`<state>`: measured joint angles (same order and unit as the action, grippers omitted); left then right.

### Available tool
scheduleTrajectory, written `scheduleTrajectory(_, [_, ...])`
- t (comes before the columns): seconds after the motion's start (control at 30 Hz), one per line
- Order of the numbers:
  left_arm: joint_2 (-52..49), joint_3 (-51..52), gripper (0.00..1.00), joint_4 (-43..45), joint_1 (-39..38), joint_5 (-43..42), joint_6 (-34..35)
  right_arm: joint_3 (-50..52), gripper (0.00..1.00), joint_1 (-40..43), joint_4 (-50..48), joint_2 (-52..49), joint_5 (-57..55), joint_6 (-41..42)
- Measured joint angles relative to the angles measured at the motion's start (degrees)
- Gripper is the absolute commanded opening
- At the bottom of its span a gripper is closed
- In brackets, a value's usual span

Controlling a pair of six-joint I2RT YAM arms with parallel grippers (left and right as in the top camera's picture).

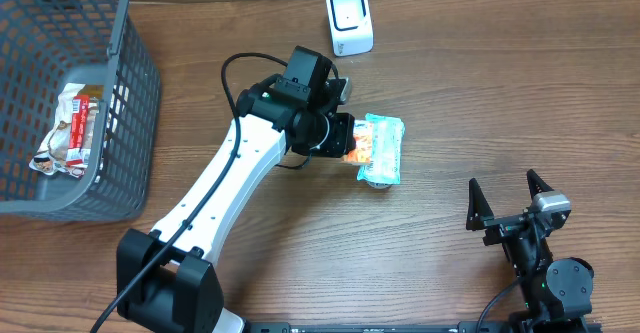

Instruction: Scan the item barcode

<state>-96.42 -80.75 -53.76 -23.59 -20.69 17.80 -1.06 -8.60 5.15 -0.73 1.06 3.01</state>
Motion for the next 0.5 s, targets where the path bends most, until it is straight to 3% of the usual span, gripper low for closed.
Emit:
scheduleTrajectory(0.17, [0.37, -0.07, 0.04, -4.39, 0.13, 8.04, 0.87, 0.0, 1.0, 0.0, 0.0, 0.0, -0.02, 0.0])
scheduleTrajectory(0.5, [0.37, -0.09, 0.04, -12.13, -2.73, 35.21, 7.98, 0.02, 1.0, 0.0, 0.0, 0.0, 0.0, -0.02])
